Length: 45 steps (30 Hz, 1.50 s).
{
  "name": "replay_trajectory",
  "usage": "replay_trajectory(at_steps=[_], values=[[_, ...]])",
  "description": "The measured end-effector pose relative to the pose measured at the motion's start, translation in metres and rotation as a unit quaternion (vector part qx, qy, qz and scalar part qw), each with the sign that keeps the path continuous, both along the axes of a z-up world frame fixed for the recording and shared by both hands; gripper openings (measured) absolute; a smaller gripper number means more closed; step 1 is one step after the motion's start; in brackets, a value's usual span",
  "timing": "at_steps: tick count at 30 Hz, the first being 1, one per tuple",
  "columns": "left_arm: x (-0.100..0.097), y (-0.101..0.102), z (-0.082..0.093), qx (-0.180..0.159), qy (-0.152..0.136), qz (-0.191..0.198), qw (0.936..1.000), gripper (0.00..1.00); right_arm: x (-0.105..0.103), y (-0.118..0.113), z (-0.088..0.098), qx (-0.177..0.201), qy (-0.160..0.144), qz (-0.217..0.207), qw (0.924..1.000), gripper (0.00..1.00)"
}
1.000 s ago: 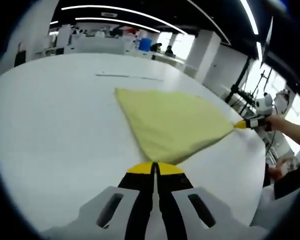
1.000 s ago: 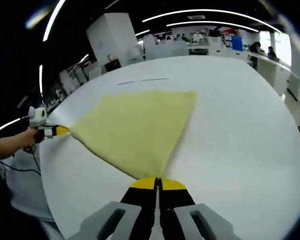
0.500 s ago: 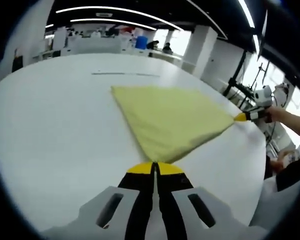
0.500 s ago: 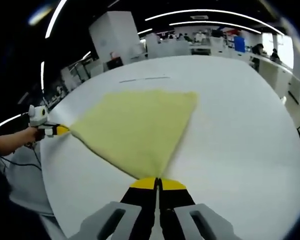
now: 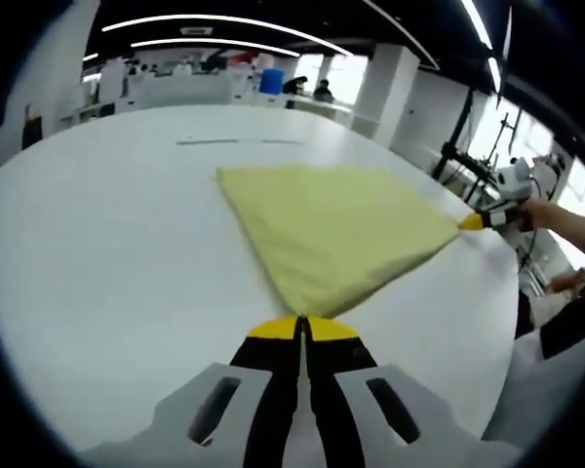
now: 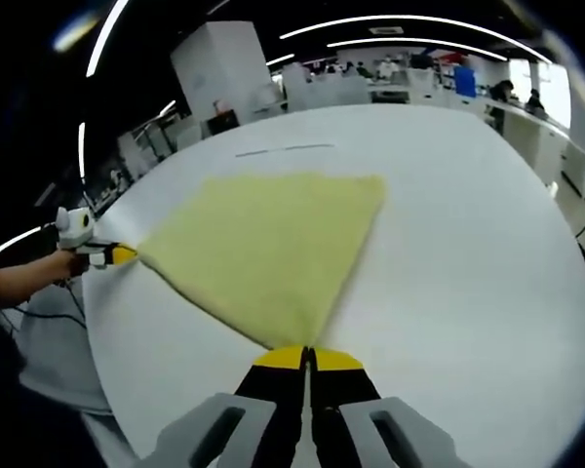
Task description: Fold the garment on the visible template until the final outline fits inside the template.
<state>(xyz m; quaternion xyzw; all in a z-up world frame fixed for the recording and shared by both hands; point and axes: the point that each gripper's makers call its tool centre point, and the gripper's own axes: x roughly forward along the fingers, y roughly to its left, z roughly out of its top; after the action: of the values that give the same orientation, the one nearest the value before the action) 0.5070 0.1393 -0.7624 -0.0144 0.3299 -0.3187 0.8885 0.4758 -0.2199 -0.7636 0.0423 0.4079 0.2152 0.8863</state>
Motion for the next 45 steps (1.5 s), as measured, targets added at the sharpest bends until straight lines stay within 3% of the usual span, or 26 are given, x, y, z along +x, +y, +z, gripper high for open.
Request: replay_trajectory(at_steps=[17, 22, 29, 35, 42, 45], values=[[-0.013, 0.002, -0.002, 0.016, -0.002, 0.005, 0.9999, 0.0, -0.013, 0.001, -0.001, 0.001, 0.004, 0.002, 1.0, 0.0], [-0.016, 0.001, -0.002, 0.022, -0.007, 0.001, 0.9997, 0.0, -0.013, 0.0, 0.0, 0.018, 0.009, -0.015, 0.9997, 0.0], [-0.015, 0.001, 0.001, 0.036, -0.011, -0.001, 0.9993, 0.0, -0.013, 0.0, 0.0, 0.015, 0.009, -0.024, 0.9996, 0.0], [-0.012, 0.001, 0.007, 0.031, -0.021, 0.012, 0.9992, 0.09, -0.01, 0.004, 0.007, 0.013, -0.002, -0.017, 0.9998, 0.24], [-0.006, -0.002, 0.021, 0.026, -0.029, 0.024, 0.9989, 0.29, -0.007, 0.019, 0.026, 0.022, -0.026, 0.007, 0.9994, 0.48], [-0.007, -0.005, 0.025, 0.027, -0.019, 0.025, 0.9991, 0.39, -0.006, 0.025, 0.034, 0.021, -0.036, 0.02, 0.9989, 0.57]])
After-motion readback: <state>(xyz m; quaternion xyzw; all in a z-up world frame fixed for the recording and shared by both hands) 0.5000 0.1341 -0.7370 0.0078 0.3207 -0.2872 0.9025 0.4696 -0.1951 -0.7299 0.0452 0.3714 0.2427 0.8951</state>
